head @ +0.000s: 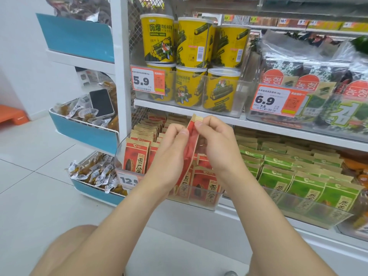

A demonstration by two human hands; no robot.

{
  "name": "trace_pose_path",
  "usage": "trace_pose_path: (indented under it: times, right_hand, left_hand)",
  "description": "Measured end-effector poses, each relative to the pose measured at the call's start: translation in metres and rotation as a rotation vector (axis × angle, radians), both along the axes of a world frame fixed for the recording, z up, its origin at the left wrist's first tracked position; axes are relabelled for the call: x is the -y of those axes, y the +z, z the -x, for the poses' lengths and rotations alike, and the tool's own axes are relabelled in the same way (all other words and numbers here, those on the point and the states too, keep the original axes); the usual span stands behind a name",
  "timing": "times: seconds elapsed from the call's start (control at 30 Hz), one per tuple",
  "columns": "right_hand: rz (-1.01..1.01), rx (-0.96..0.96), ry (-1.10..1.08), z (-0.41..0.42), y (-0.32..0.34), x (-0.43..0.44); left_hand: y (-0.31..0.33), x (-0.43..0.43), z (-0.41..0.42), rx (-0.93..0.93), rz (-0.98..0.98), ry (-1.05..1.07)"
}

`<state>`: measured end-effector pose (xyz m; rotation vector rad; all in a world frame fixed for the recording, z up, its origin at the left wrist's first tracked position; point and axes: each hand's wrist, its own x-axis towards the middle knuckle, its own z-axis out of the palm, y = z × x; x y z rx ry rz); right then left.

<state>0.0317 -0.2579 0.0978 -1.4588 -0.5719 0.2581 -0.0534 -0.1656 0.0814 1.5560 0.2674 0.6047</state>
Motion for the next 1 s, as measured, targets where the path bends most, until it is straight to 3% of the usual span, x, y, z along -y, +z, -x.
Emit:
trace_pose_path:
  times: [0.13,0.33,0.53,0.6,0.7,0.77,0.87,1.0]
  right_hand:
    - [-0.010,0.006,0.019,0.001,0.001,0.000]
    - [0.027,0.025,0.028,0.002,0.001,0.003]
    - [0.277,0.166,0.196,0.004,0.000,0.006]
    - [0.334,0.162,0.218,0.005,-0.003,0.005]
    - [0.265,0.153,0.178,0.006,-0.001,0.004]
    - [0.191,0.154,0.118,0.007,0.002,0.005]
    - [0.088,0.073,0.033,0.002,0.005,0.008]
    - [0.124,0.138,-0.018,-0.006,0.003,0.009]
  left_hand:
    - [0.001,-0.006,0.000,-0.001,-0.011,-0.012]
    - [-0.002,-0.015,-0.003,0.030,0.137,-0.014]
    - [0.001,-0.022,-0.004,0.090,0.399,0.028]
    - [0.004,-0.024,-0.003,0.112,0.408,0.035]
    - [0.006,-0.027,0.002,0.137,0.388,-0.013]
    - [0.009,-0.028,0.006,0.132,0.326,-0.078]
    - [0.010,-0.029,0.011,0.099,0.007,-0.122]
    - [0.005,-0.026,0.011,0.058,-0.385,-0.087]
